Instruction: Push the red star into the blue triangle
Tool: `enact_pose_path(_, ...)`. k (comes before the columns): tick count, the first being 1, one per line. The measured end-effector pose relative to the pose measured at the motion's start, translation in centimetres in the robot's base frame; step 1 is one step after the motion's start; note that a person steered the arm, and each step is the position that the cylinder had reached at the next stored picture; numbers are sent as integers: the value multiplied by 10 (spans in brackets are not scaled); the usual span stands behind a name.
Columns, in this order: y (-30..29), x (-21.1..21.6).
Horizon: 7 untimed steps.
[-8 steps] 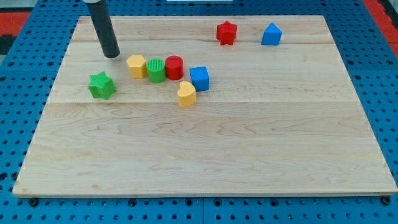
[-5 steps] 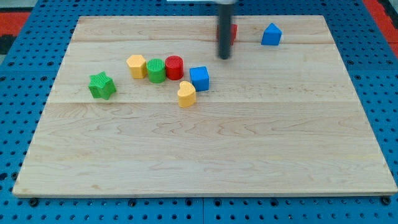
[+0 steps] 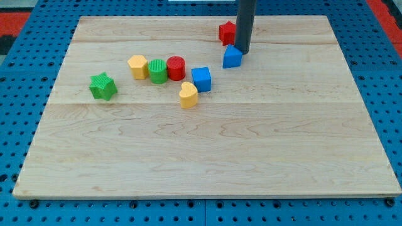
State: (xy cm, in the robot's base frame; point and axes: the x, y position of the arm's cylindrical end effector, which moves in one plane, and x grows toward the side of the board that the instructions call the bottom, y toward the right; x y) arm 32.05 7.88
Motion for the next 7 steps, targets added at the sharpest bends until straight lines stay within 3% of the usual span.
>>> enact_pose_path(1,-11,28)
enact_pose_path(3,-50,20)
enact_pose_path(4,-53,-2)
enact_pose_path(5,49,-41)
enact_pose_path(6,49,-113)
enact_pose_path(7,-55,-97)
